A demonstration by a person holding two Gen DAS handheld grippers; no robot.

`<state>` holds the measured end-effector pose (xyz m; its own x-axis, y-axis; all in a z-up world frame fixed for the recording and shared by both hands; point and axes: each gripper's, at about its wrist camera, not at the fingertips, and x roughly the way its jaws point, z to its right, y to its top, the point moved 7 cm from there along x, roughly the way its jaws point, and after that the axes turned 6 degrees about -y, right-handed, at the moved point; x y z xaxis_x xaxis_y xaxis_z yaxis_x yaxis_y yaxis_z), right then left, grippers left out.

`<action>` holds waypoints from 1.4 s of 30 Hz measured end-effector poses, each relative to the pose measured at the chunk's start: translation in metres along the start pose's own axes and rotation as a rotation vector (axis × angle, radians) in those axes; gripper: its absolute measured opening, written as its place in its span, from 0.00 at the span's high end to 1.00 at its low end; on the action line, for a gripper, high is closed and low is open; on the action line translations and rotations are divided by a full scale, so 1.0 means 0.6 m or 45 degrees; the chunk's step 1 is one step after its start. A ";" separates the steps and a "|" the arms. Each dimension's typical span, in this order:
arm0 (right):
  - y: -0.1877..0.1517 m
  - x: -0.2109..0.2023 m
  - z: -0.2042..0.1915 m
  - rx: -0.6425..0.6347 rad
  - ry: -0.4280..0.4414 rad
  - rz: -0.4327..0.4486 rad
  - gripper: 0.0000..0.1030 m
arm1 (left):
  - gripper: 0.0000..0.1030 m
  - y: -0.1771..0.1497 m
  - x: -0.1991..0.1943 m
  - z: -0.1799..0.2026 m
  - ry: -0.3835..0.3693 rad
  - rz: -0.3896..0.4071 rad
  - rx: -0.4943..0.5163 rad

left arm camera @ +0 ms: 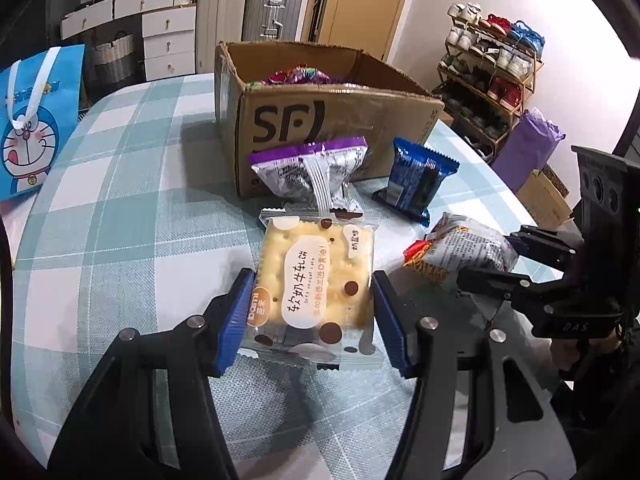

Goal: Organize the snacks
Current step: 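Carry cracker pack in left gripper while right gripper carries white chip bag into box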

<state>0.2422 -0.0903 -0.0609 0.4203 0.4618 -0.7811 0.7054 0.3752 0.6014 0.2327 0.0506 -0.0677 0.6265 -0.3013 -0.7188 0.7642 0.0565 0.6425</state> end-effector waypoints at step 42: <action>0.193 -0.130 0.032 0.141 -0.075 0.423 0.49 | 0.46 0.195 -0.086 0.051 0.074 0.301 -0.002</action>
<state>0.3021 -0.0981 0.0665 0.6671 0.4956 -0.5562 0.5810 0.1212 0.8048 0.2847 0.0439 0.0527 0.7959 -0.2242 -0.5623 0.5952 0.1204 0.7945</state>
